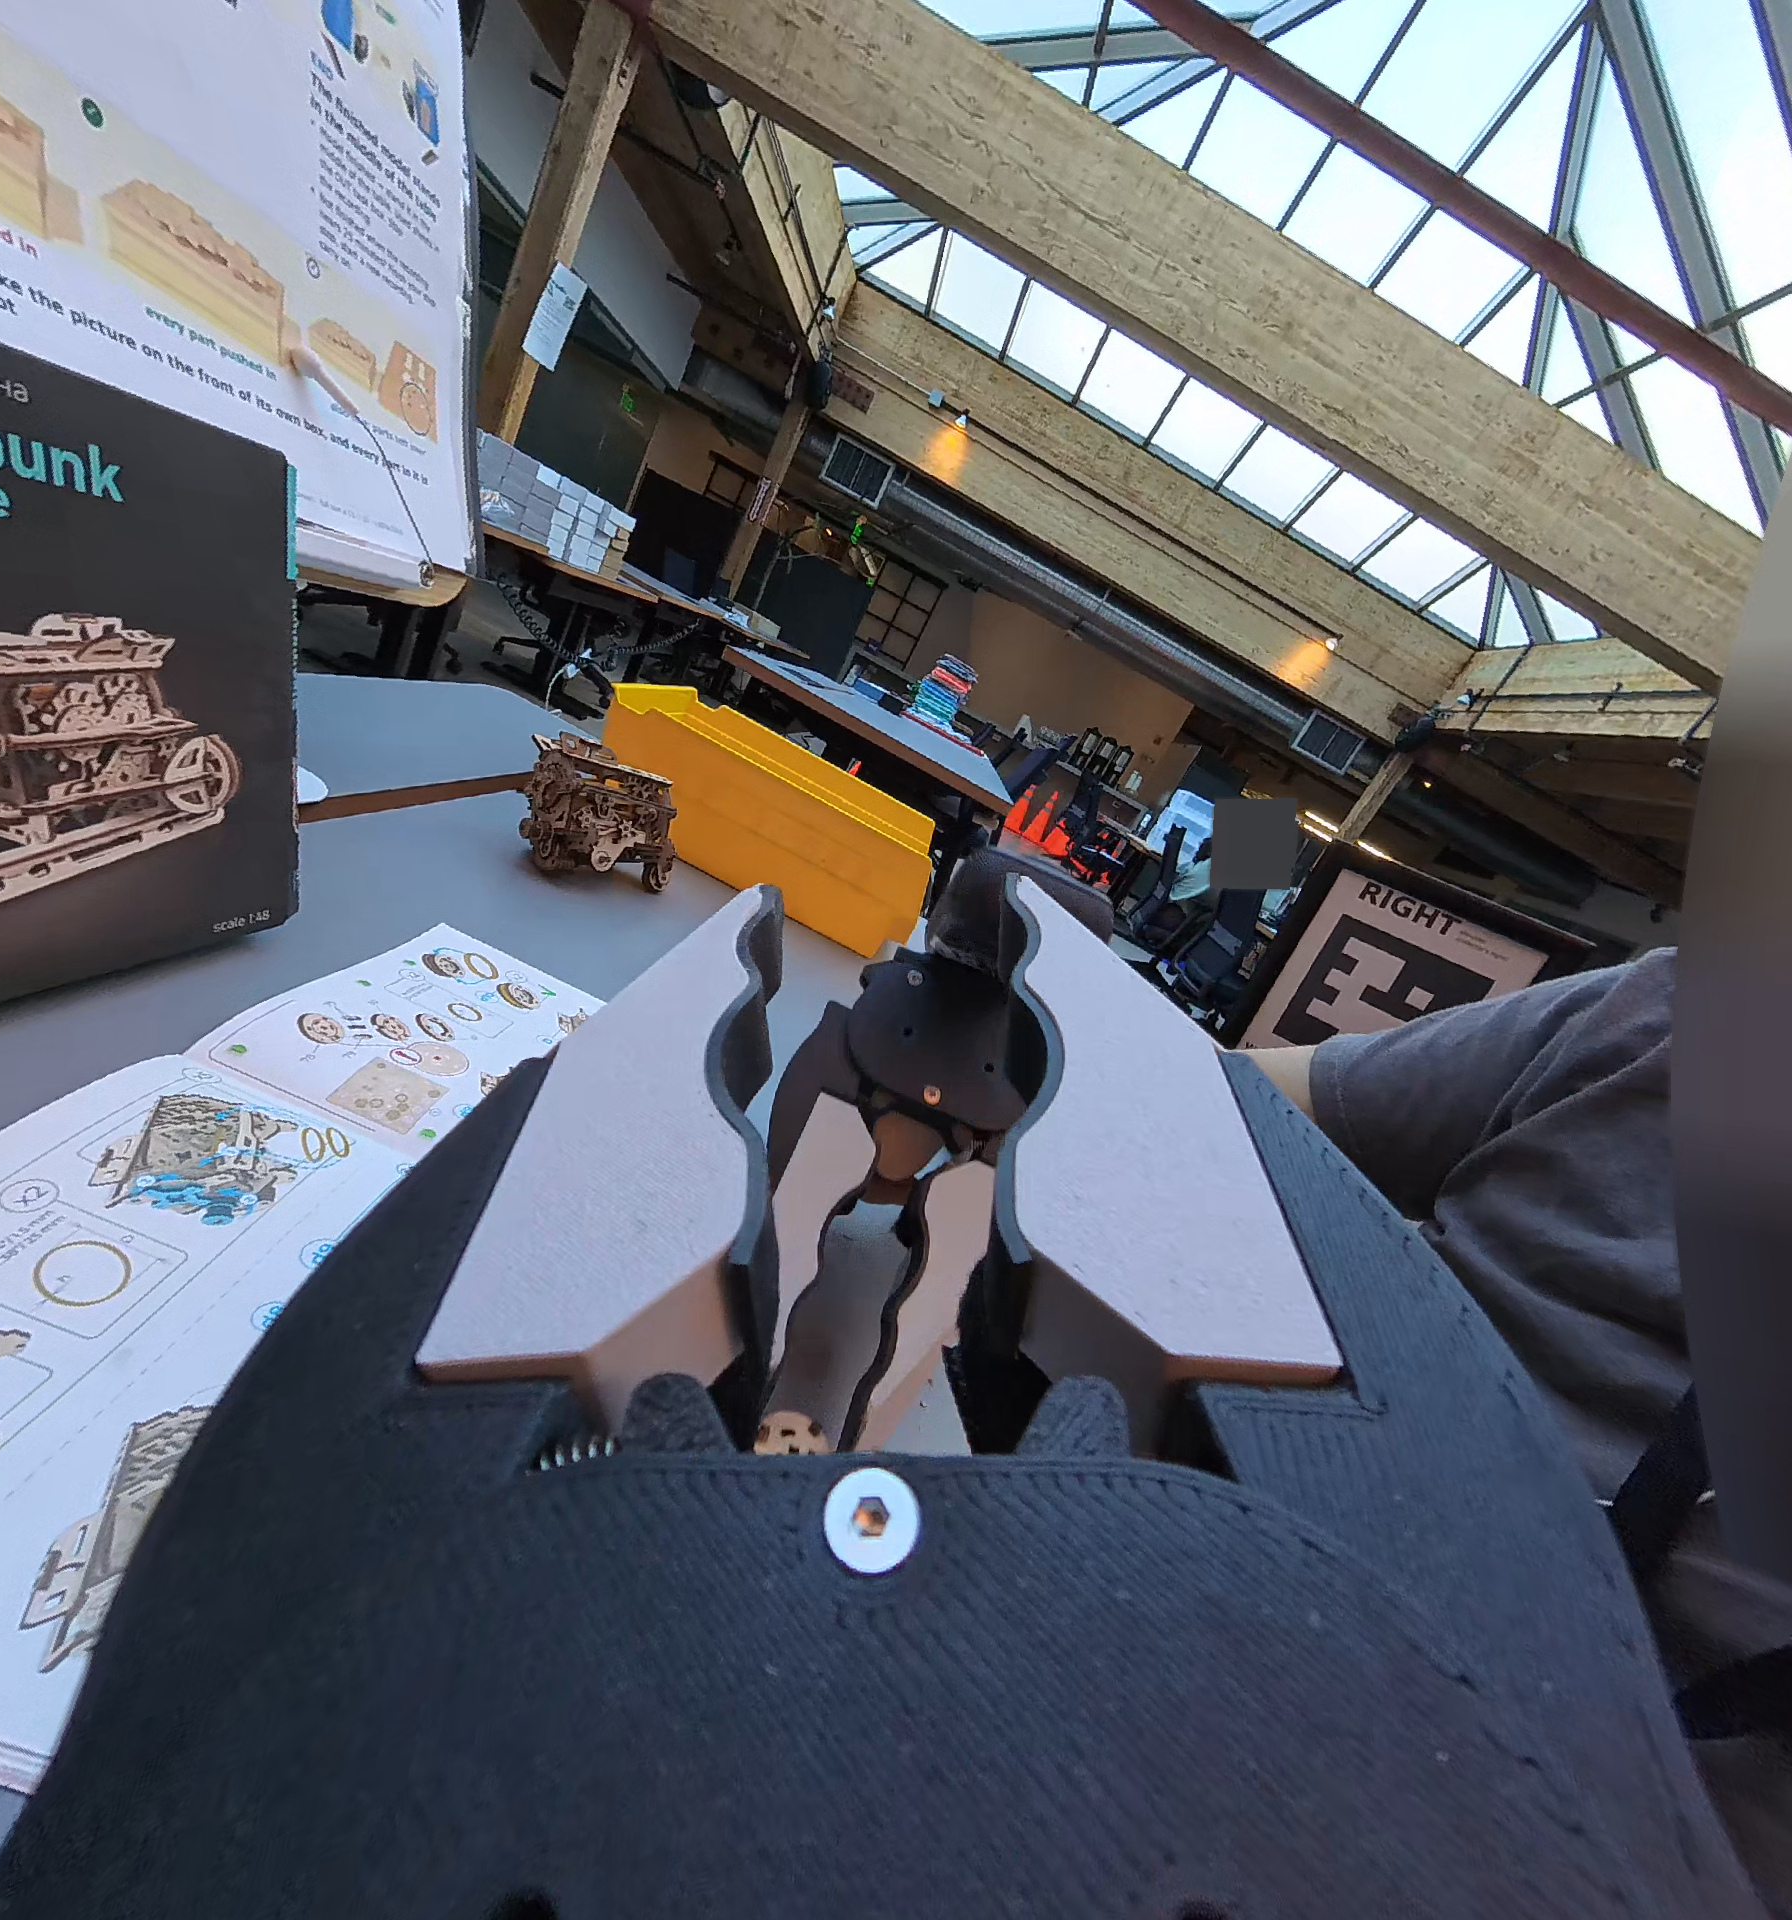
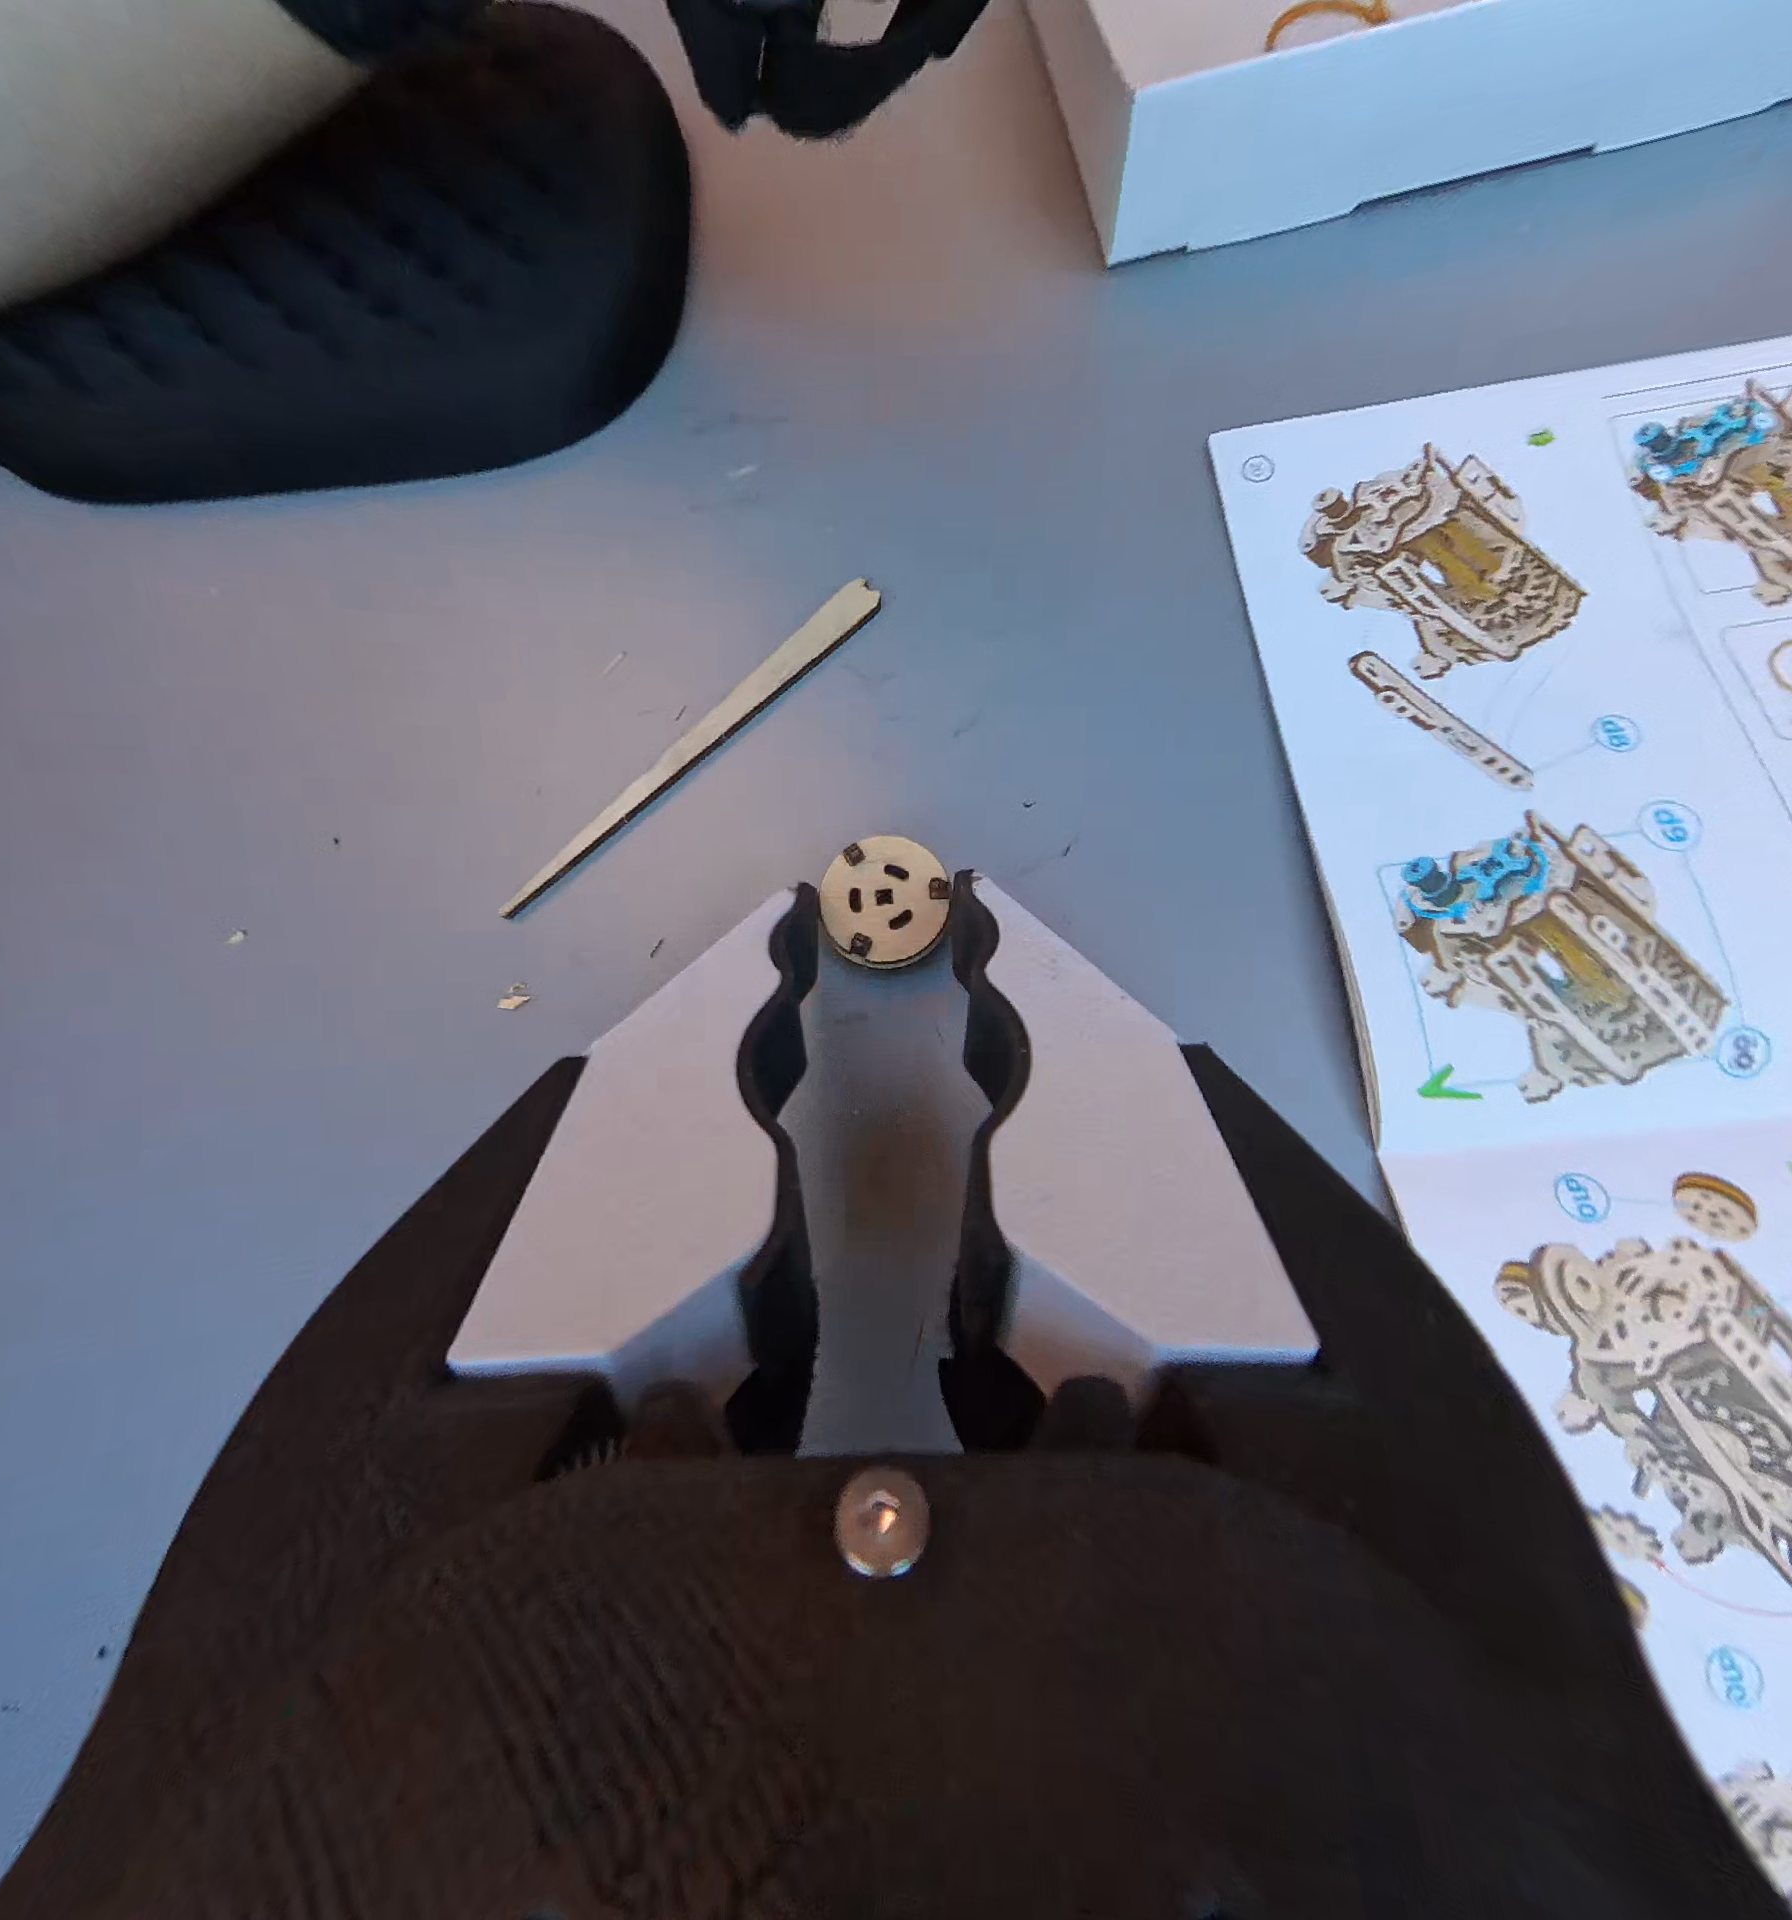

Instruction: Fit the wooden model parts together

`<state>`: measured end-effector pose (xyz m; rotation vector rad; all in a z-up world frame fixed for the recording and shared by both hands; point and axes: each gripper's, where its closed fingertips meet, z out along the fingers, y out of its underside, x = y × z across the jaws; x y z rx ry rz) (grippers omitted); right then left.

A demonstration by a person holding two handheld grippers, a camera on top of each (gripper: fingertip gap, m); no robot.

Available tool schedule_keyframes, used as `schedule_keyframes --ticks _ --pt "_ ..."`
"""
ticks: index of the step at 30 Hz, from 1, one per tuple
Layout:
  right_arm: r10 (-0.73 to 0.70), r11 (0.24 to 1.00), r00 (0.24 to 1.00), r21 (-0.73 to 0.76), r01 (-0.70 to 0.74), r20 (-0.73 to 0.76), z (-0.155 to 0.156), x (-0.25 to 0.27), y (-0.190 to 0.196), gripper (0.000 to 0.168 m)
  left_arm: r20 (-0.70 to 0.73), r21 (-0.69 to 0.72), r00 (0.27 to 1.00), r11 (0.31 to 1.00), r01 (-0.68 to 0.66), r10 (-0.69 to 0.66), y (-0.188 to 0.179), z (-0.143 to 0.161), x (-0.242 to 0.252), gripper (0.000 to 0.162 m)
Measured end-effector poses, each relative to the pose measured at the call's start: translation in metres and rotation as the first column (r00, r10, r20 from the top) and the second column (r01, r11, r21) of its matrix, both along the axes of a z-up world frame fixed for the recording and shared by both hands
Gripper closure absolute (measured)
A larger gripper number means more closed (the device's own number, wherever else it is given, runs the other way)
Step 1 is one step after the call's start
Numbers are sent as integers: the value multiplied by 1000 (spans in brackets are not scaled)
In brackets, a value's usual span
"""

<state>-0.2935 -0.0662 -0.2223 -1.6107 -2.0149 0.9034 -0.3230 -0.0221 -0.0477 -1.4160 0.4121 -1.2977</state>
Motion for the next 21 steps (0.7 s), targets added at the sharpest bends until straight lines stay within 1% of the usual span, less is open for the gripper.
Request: schedule_keyframes --ticks 1,2,5,8,11,14,16,18,20,21 --pt "11 1000 1000 22 -11 18 -5 -1 0 143 2 -3 1000 1000 1 -1 0 -1 0 122" --pt "9 999 1000 39 -9 2 -4 -2 0 143 5 -5 1000 1000 2 -2 0 -1 -1 122" --pt "16 999 997 39 -13 -79 8 -2 -1 141 19 -4 1000 1000 4 -4 0 1 -3 122" --pt "-9 1000 991 23 13 -135 16 -3 3 145 29 5 1000 1000 12 -12 -2 5 -3 122" --pt "16 1000 987 15 -13 -157 19 -6 0 168 25 12 1000 1000 16 -17 -4 6 -1 122" --pt "29 998 994 56 -23 -110 10 -7 0 168 13 9 1000 1000 18 -18 -4 3 1 122" --pt "33 998 997 57 -29 -73 1 -6 -2 168 16 4 1000 1000 18 -18 -3 2 1 122" --pt "27 998 997 63 -23 -66 2 -5 -2 168 20 2 1000 1000 19 -19 -3 2 0 122" --pt "14 995 996 103 -5 -85 4 -8 1 168 19 1 1000 1000 16 -16 -2 2 0 122" --pt "17 994 998 111 -11 -55 -1 -6 1 168 18 1 1000 1000 16 -16 -2 2 0 122"
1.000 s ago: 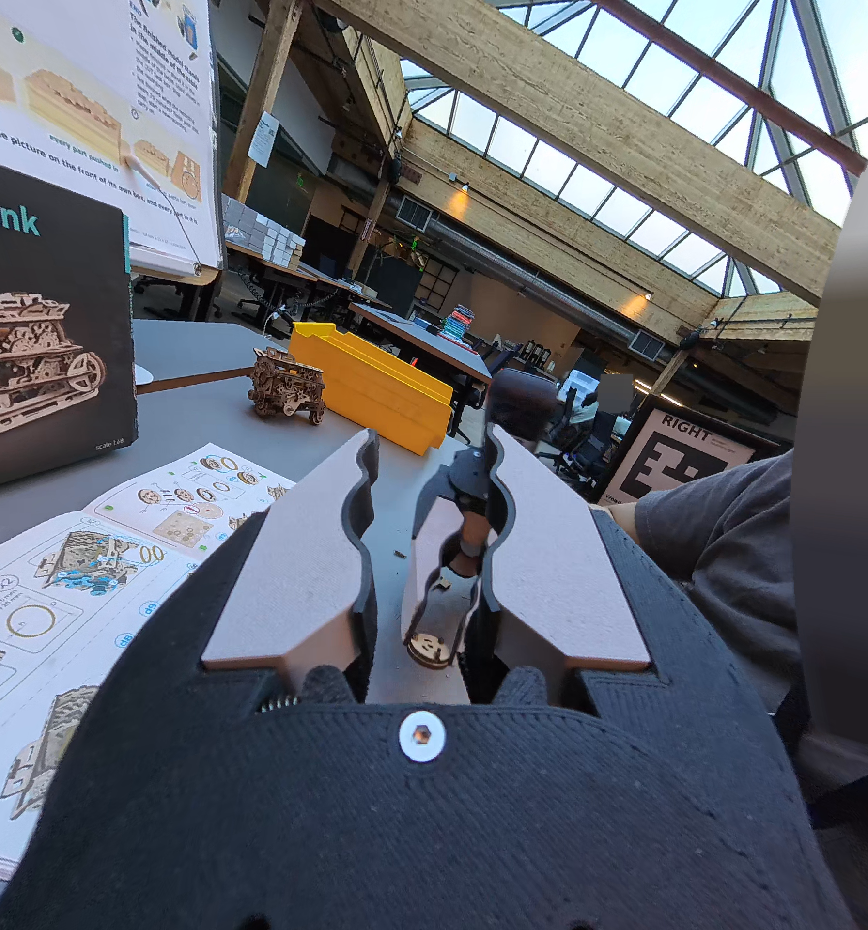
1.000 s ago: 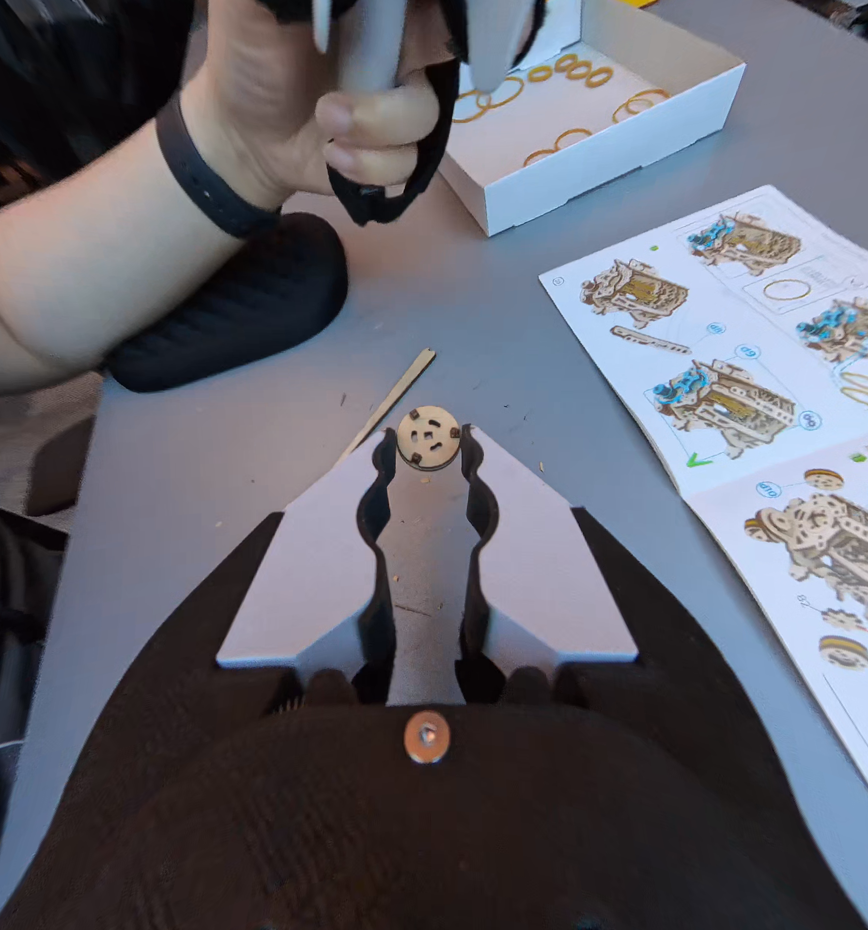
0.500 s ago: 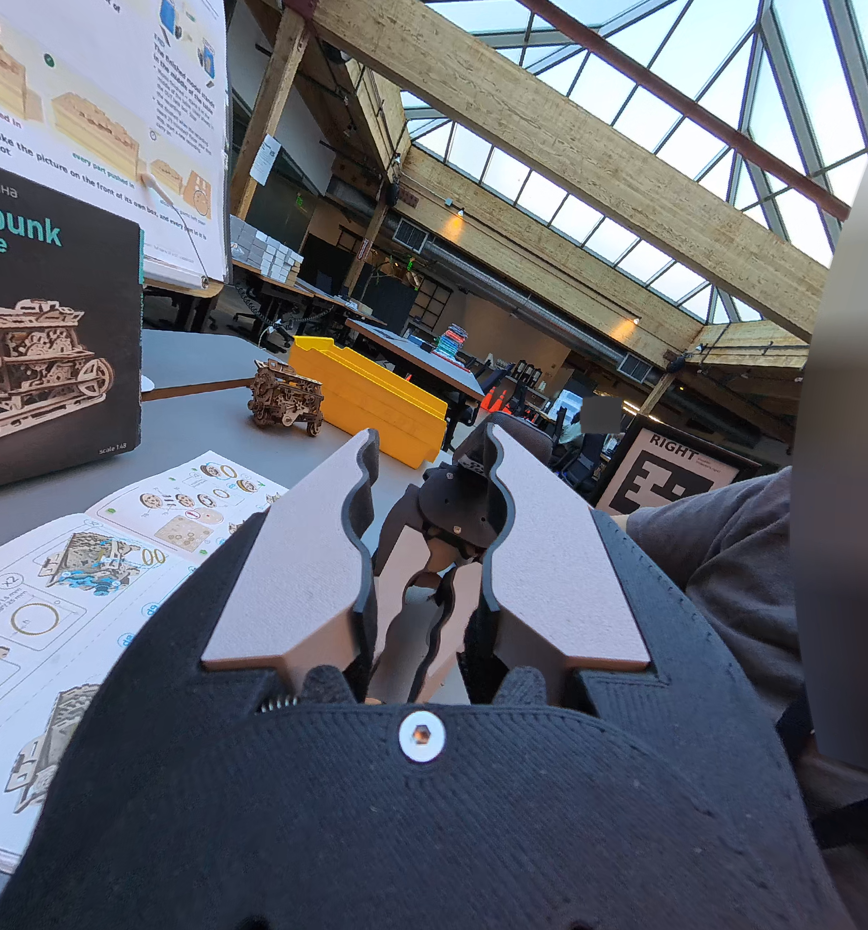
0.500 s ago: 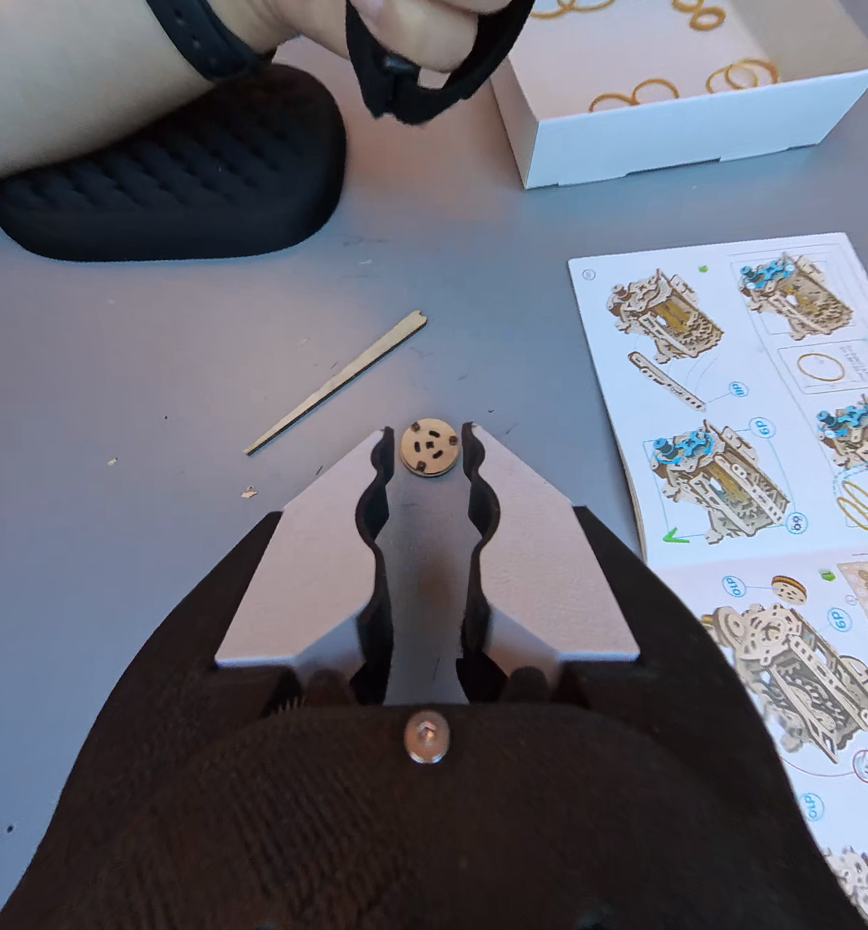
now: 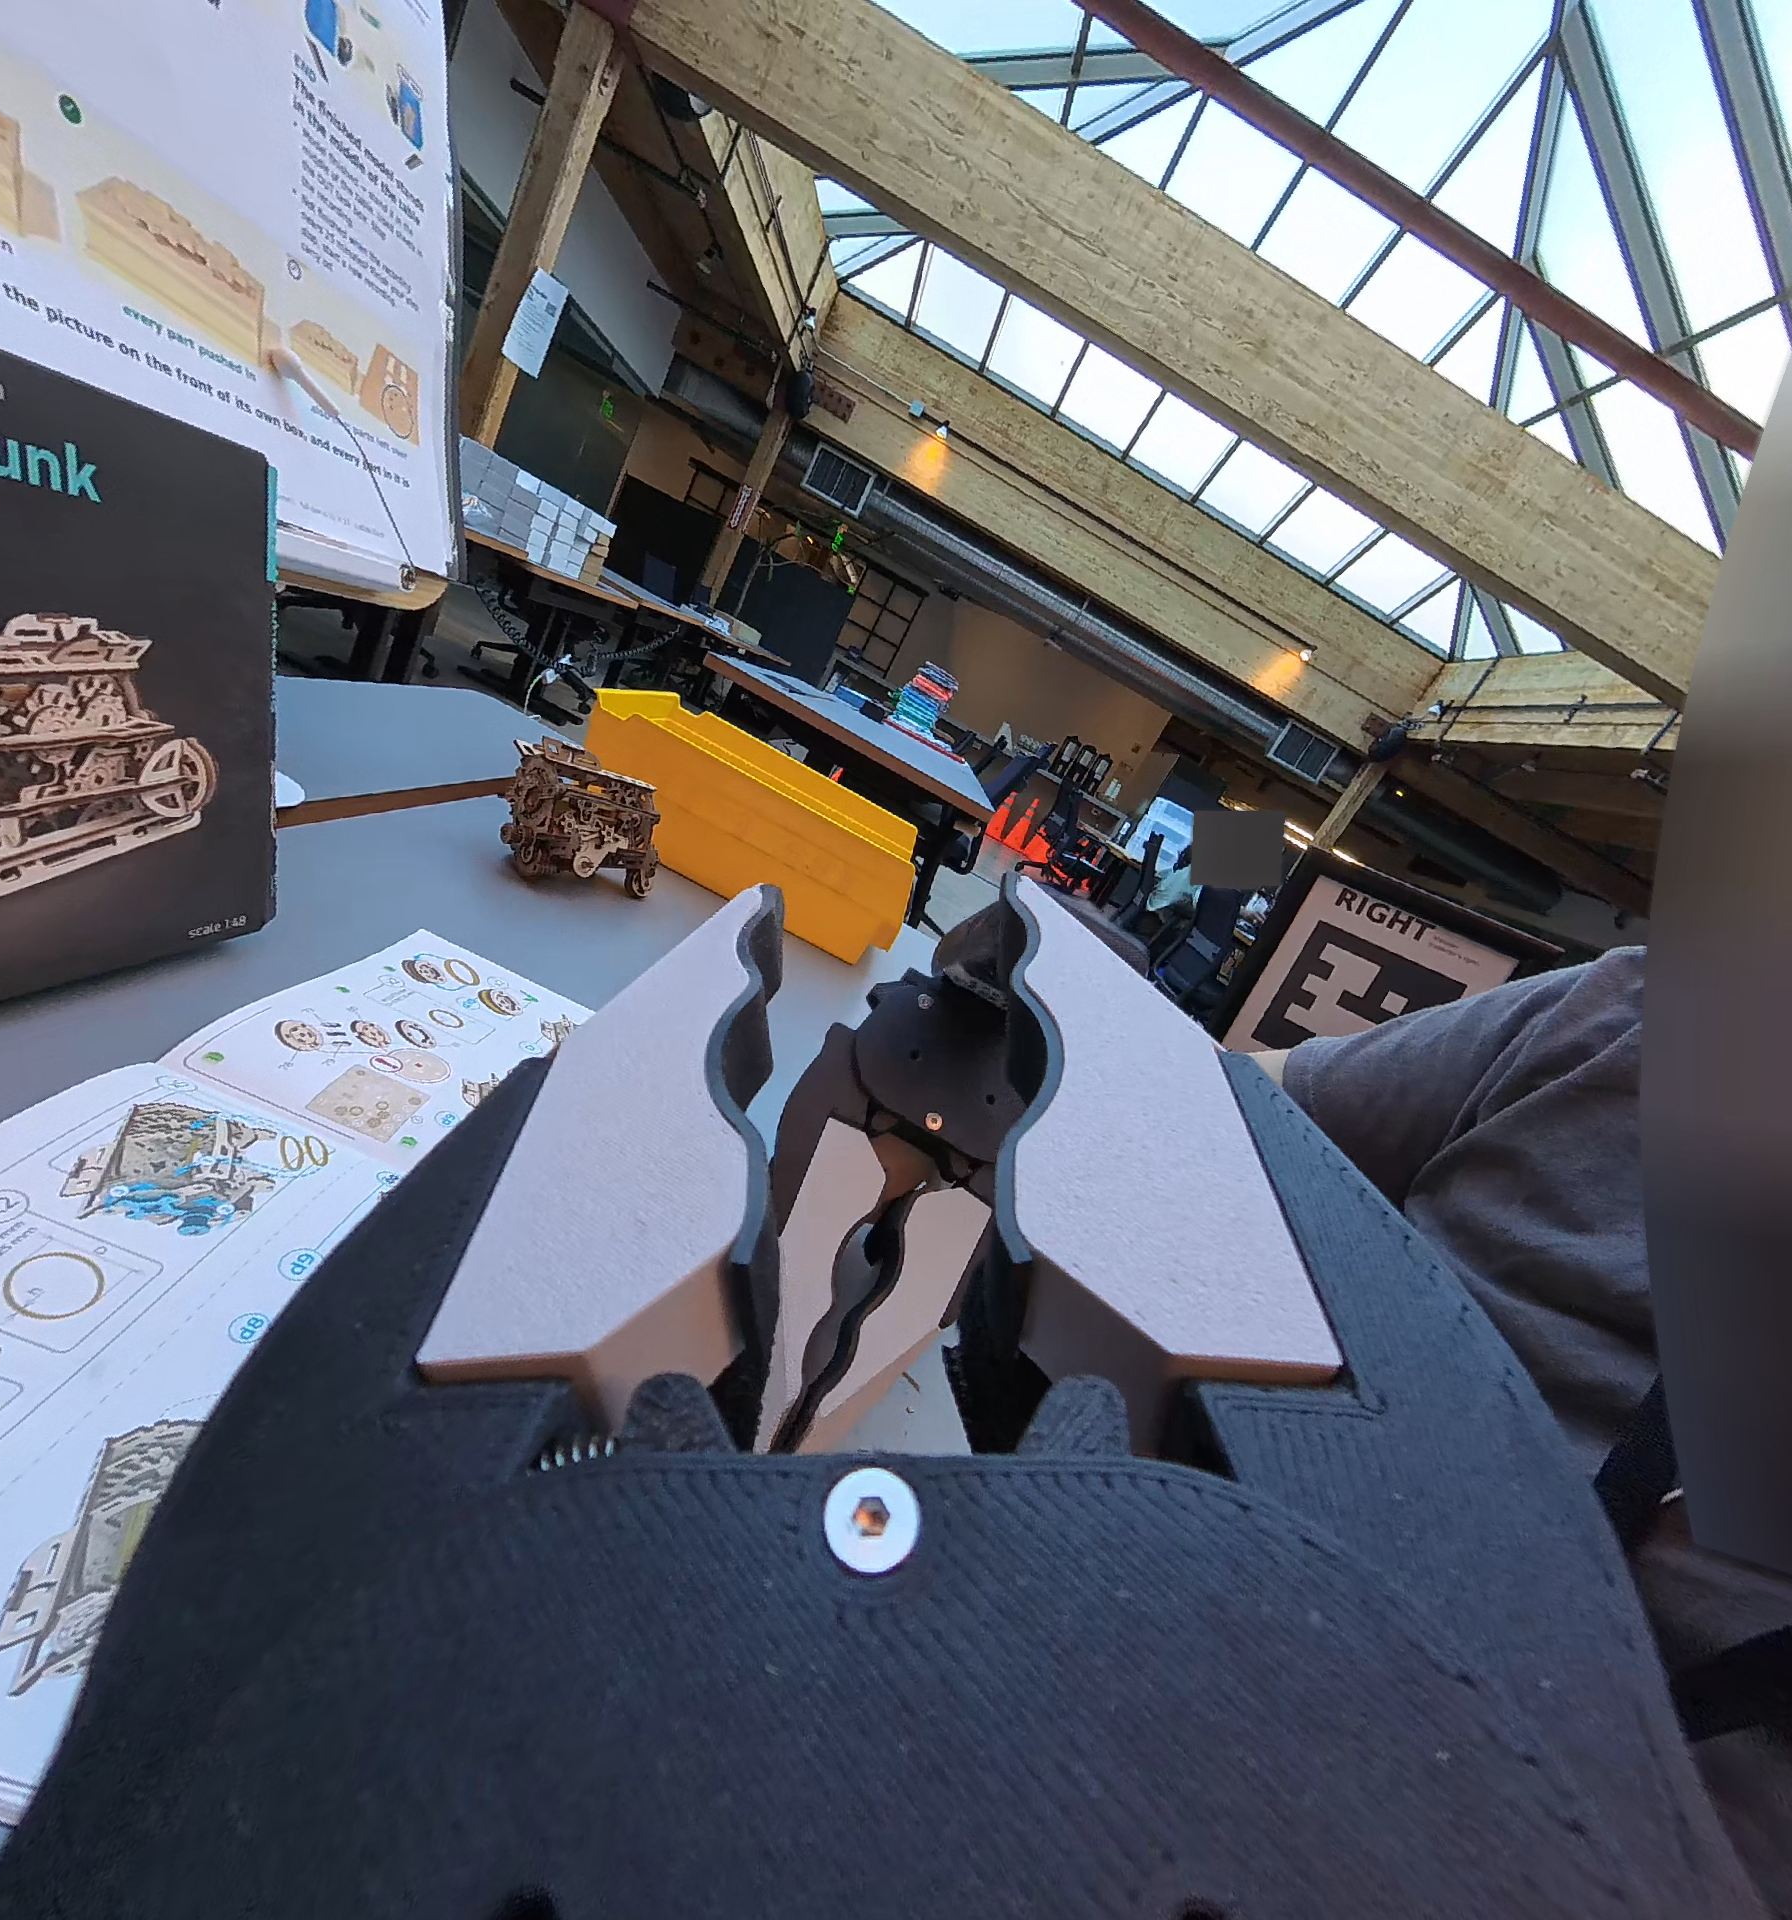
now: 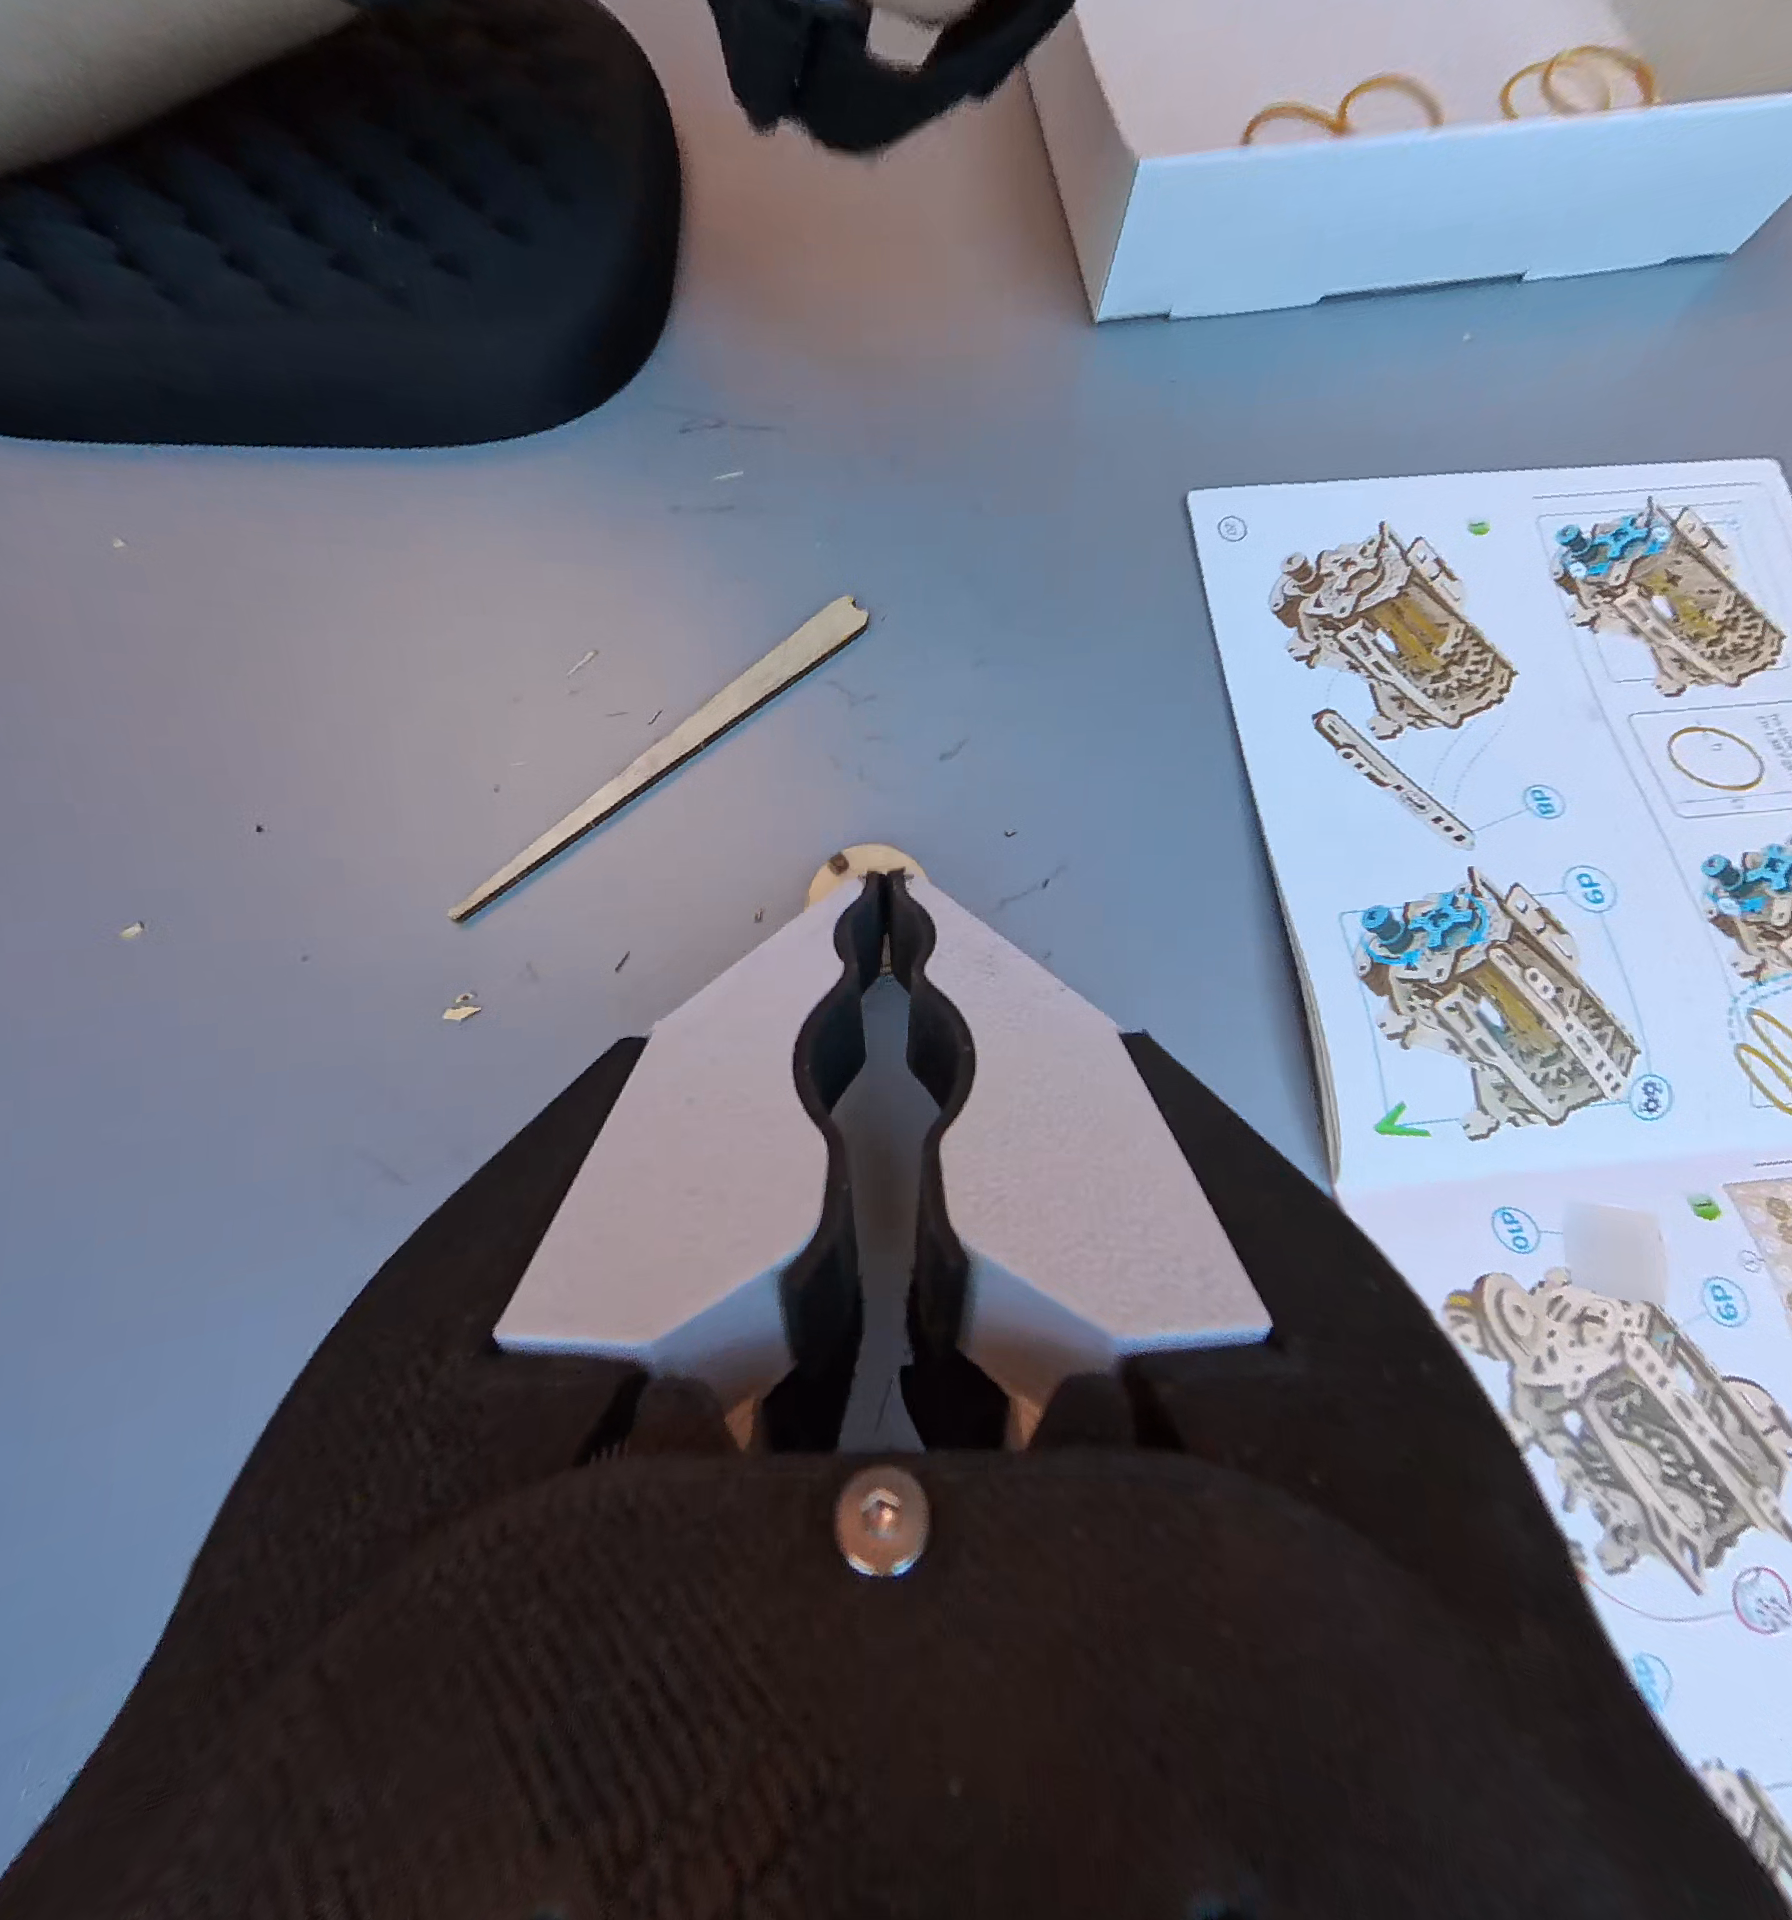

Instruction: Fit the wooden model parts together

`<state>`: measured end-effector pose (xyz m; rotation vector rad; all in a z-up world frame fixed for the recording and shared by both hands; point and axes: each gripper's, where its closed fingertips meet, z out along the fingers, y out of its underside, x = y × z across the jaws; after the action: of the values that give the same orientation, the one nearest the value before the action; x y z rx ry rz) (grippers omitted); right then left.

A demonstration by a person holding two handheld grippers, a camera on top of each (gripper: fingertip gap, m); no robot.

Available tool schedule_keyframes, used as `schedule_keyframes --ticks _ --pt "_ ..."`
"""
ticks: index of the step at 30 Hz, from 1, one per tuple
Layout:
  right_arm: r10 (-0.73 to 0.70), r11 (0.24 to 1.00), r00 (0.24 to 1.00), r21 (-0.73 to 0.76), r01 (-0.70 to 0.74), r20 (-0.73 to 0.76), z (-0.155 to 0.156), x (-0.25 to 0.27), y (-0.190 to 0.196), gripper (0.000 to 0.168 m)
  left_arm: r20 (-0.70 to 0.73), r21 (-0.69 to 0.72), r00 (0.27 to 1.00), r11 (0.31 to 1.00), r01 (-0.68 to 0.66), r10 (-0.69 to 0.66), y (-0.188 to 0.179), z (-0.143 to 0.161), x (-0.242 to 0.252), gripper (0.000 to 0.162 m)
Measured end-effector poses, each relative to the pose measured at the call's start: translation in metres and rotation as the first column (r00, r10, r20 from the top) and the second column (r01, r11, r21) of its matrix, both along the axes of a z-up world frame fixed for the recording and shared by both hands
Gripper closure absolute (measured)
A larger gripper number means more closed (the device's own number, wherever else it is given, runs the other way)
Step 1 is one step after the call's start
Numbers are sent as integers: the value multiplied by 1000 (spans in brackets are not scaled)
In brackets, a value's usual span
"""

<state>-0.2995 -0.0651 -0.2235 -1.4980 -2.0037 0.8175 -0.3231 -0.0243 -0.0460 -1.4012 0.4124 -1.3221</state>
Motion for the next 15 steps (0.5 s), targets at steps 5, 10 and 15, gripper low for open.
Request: schedule_keyframes --ticks 5,10,15 --pt "-70 995 977 -81 54 -203 59 4 11 168 1 0 1000 1000 -8 8 0 1 -2 122" --pt "-205 976 888 -18 218 -412 93 53 61 168 -69 -3 995 997 -76 75 8 -8 -10 122" --pt "-455 697 696 265 667 -555 115 125 156 143 -446 107 840 951 -291 308 28 -47 -23 127"
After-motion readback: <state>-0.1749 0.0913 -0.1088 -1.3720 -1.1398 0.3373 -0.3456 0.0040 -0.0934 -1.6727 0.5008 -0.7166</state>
